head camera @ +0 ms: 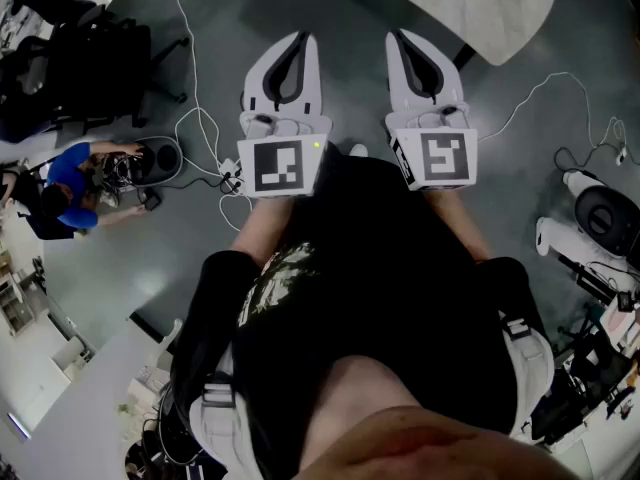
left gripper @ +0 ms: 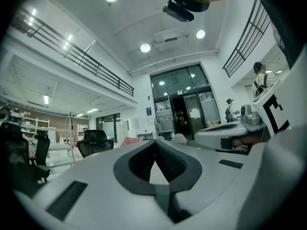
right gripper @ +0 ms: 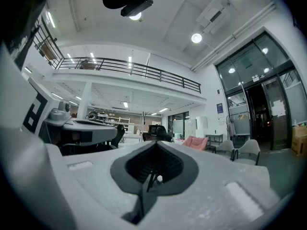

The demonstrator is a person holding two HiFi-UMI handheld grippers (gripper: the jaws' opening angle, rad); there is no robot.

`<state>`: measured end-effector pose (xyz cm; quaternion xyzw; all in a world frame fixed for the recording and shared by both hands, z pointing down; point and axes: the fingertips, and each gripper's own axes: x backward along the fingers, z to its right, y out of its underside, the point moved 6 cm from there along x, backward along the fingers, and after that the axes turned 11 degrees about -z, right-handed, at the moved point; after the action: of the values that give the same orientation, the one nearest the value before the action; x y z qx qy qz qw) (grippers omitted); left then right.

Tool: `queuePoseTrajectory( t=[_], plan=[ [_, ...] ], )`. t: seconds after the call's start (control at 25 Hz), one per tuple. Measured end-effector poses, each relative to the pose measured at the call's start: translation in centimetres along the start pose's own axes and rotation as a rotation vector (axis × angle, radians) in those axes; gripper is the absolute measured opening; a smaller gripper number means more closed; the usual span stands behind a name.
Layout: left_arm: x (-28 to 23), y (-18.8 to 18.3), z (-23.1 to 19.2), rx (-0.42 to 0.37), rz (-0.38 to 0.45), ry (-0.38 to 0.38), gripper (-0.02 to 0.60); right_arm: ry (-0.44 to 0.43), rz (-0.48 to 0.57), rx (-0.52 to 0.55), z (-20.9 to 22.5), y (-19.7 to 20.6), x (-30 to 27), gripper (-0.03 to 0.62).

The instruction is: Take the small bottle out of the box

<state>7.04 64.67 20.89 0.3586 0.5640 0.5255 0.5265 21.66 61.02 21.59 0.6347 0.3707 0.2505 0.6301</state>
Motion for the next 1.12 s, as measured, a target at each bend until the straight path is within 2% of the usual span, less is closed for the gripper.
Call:
queuePoseTrajectory(
  t=[0.68,1.12],
  plan=[
    [1.4,1.3,-2.1,0.01,-0.01,-0.045,0.014,-0.059,-0.024,0.027,-3.1,0.4,-0.4,-0.006],
    [-3.9,2.2,-5.1,0.03,-0.04,-0.026,0.014,-0.074,-0.021,0.043,-1.1,0.8,-6.3,-0.006]
  ],
)
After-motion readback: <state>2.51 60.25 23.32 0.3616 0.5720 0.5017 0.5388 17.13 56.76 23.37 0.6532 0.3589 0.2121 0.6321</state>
